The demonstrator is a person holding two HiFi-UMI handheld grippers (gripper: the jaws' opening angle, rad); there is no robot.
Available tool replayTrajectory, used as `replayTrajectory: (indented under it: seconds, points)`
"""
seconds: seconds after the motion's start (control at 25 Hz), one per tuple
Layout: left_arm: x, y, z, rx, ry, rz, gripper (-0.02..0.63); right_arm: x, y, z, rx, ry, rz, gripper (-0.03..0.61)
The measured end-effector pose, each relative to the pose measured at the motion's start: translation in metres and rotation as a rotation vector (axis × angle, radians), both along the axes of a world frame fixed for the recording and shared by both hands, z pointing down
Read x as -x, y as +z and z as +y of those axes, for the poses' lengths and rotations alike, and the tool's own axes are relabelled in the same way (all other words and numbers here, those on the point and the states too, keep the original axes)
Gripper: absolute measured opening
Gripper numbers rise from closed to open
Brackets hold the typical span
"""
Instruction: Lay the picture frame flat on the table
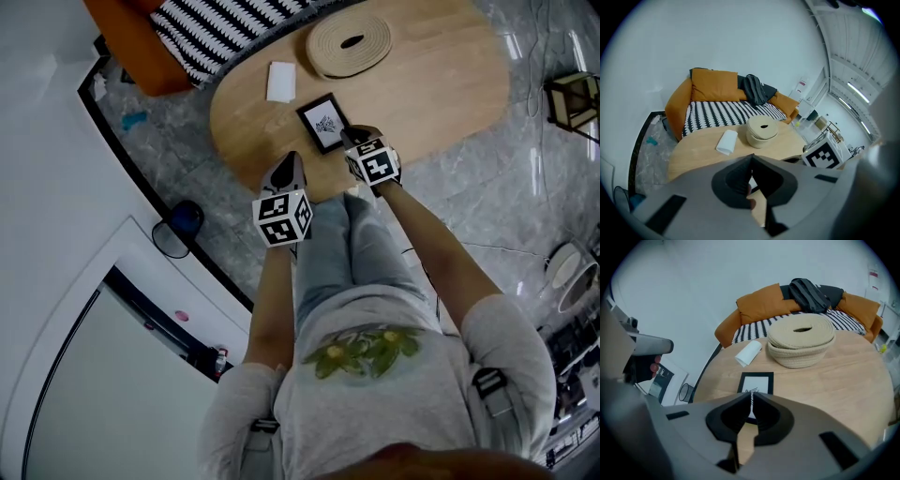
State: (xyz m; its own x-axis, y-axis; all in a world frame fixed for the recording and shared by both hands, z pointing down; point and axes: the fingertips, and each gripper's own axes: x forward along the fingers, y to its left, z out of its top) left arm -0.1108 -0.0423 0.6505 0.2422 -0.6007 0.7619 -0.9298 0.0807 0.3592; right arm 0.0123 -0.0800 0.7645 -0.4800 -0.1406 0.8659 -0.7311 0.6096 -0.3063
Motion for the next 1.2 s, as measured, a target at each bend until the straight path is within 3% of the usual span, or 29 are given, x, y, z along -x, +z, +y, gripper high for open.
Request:
replayTrajectory:
  seconds: [0.28, 0.76, 1.2]
  points:
    - [-0.006, -0.029, 0.006, -0.020, 0.005, -0.002, 0.015, -0.006, -0.042, 0.007, -0.024, -0.033, 0.016, 0.006]
    - [-0.022, -0.085, 0.029, -0.080, -0.012, 0.036, 0.015, -0.008, -0.126, 0.030, -0.078, -0.078, -0.067, 0.006]
    - [-0.046, -0.101, 0.056, -0.077, 0.062, 0.005, 0.015, -0.024, -0.193, 0.051, -0.148, -0.083, -0.148, 0.006]
